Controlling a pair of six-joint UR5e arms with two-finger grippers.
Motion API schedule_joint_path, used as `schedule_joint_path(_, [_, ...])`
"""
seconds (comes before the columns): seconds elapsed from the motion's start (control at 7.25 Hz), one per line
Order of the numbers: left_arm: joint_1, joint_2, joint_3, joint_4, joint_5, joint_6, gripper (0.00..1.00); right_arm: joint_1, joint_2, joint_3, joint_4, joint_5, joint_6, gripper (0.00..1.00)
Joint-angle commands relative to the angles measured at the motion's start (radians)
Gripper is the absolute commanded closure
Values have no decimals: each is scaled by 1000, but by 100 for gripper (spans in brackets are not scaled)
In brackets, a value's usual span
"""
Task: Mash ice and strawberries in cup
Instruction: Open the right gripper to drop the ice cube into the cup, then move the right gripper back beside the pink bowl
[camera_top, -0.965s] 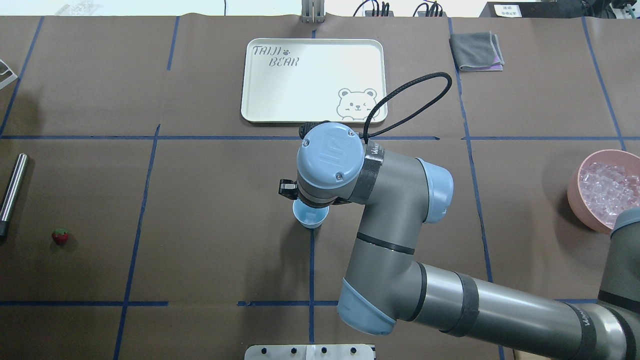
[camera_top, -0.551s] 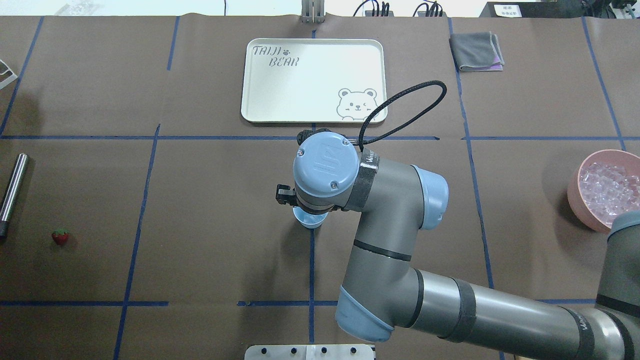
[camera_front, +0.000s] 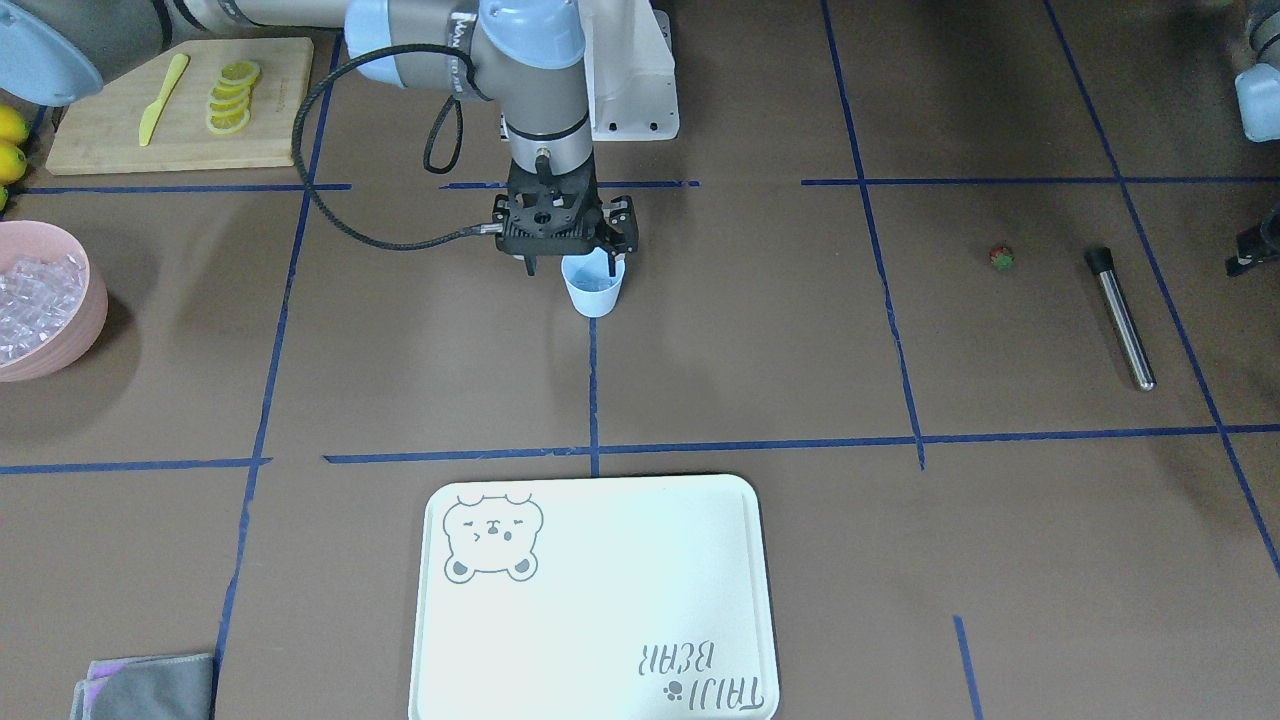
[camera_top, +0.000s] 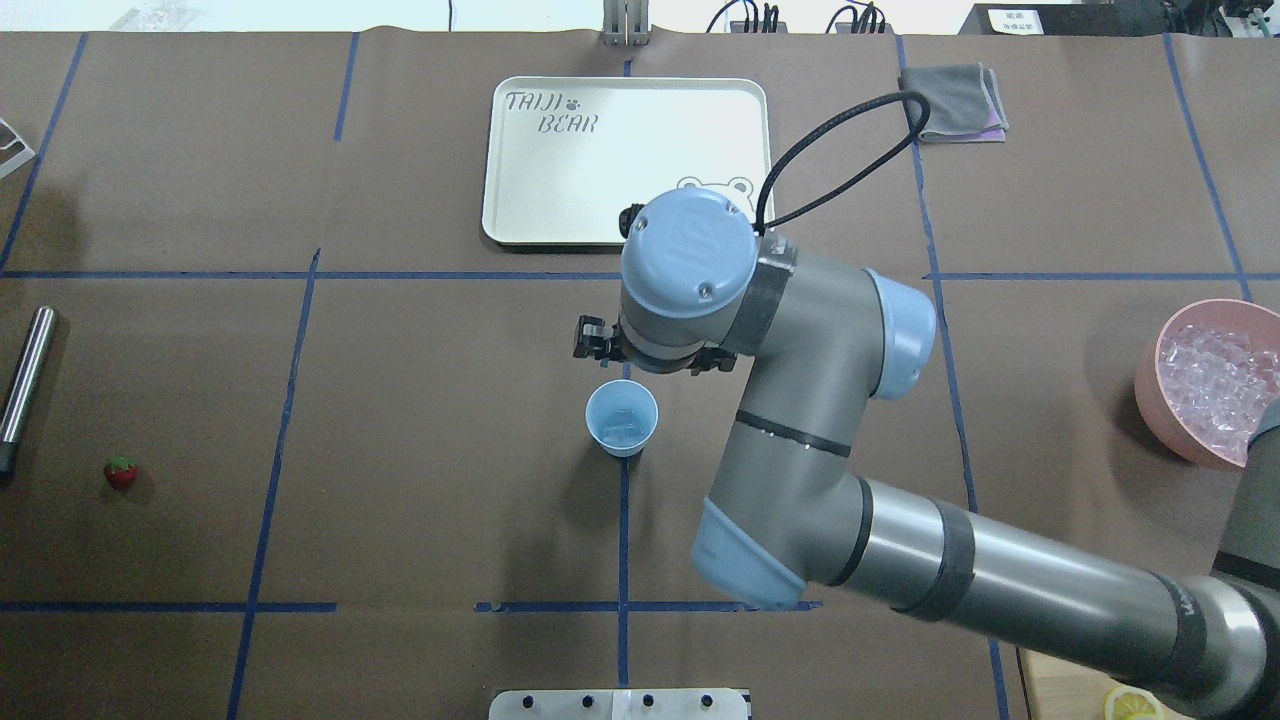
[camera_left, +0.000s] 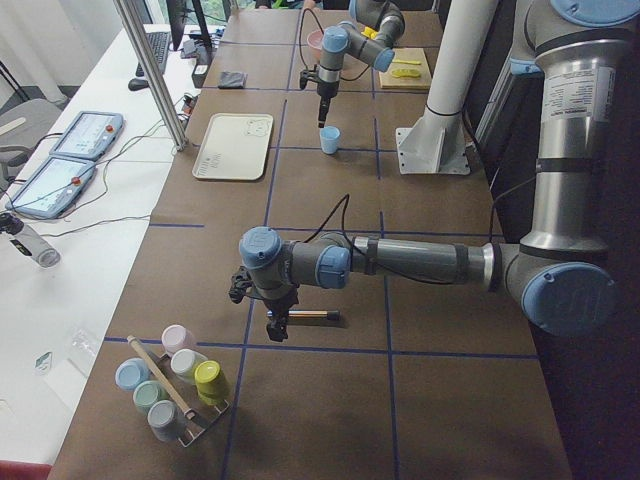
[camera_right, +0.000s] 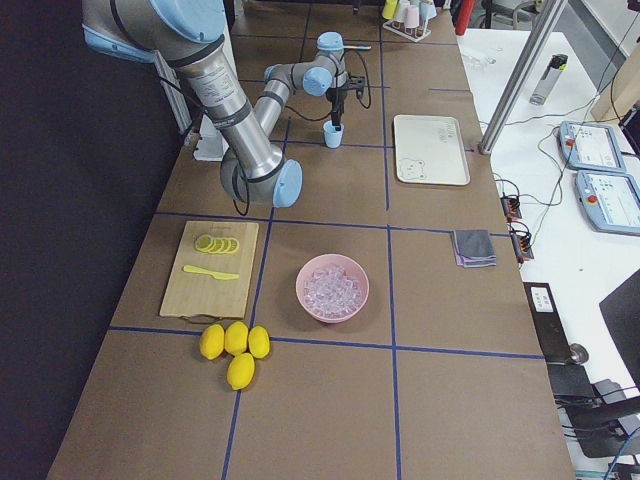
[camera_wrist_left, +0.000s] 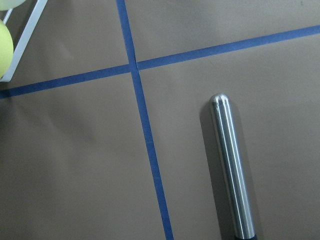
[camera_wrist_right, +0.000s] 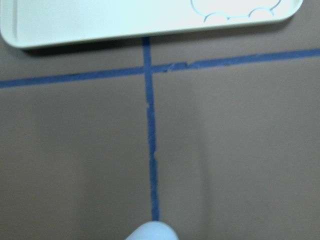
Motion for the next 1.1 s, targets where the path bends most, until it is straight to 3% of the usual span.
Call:
schedule_joint_path(0.0, [0, -2, 2, 0, -2, 1, 0, 201, -44, -1, -33, 179, -229, 1])
schedule_joint_path(0.41, [-69, -2, -1, 13, -3, 7, 0, 474, -220, -1, -31, 368, -700, 1])
schedule_joint_path(0.69, [-164, -5, -1, 10, -23, 12, 0, 628, -356, -3, -30, 434, -1000, 1])
schedule_joint_path(0.96, [-187, 7, -1, 5, -55, 69, 0, 775, -488, -14, -30, 509, -1275, 1])
